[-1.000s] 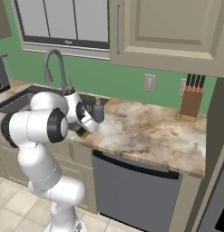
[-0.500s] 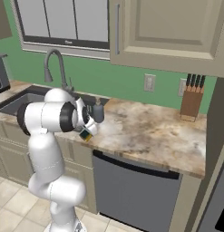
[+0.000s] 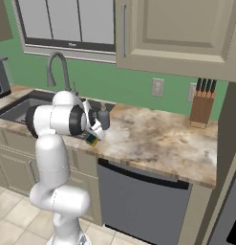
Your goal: Restock the sink supplies by placing the sponge and soap dispenser on the counter and next to the sink. Make sure the soap dispenser is upright.
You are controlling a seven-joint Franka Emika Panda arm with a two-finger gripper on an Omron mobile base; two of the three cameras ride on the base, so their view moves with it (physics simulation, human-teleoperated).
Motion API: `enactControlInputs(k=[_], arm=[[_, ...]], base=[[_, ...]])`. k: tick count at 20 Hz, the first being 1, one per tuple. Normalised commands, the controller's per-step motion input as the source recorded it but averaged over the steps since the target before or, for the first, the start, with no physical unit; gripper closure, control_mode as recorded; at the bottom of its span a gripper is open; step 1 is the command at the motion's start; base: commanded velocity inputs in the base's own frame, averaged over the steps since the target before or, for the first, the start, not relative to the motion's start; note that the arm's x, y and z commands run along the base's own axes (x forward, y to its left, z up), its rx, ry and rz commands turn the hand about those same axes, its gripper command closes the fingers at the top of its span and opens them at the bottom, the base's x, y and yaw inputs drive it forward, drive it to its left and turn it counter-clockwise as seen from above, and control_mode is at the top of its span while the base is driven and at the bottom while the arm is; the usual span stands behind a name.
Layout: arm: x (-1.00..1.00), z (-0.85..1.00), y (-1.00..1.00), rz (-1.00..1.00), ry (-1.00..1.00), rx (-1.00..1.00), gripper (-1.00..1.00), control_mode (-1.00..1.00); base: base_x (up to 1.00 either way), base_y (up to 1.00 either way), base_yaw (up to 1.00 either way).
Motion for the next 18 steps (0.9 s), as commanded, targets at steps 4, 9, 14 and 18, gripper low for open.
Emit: enactControlInputs(k=[4, 9, 14, 18], arm=[[0.45, -0.28, 0.00, 0.00, 0.01, 0.00, 1.00, -1.00], [0.32, -0.41, 0.00, 0.00, 0.01, 0.00, 1.00, -1.00], [0.24, -0.53, 0.00, 0.00, 0.00, 0.00, -1.00, -1.00], [0.23, -0.39, 0.00, 0.00, 0.00, 0.00, -1.00, -1.00]], base=[[0.00, 0.00, 0.00], [0.00, 0.00, 0.00], [0.00, 0.00, 0.00], [0.00, 0.00, 0.00]])
